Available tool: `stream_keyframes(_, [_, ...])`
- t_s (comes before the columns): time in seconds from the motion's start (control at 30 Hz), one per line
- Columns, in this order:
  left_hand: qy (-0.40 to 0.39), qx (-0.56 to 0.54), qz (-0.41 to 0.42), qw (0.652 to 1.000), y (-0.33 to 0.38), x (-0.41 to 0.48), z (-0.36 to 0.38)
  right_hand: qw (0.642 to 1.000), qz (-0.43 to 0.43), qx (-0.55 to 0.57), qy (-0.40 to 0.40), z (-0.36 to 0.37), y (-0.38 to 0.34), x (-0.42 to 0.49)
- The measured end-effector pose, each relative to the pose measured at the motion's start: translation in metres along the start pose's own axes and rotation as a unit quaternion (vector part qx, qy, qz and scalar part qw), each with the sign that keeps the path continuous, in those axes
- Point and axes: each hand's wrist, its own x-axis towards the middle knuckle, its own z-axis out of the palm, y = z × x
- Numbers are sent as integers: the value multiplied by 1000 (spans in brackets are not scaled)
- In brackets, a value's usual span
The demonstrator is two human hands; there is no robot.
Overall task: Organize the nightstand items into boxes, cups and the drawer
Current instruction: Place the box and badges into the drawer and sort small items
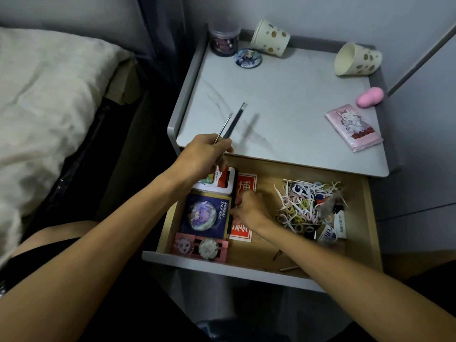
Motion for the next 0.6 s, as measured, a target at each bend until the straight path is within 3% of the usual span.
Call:
stream_keyframes(0.4, [-51, -24, 0, 998, -5, 2, 0, 990, -84, -105, 40, -27, -7, -10])
stream_keyframes(0.6, [-153, 5, -5, 988, -3, 0, -2, 959, -250, 54, 124, -88, -32, -58])
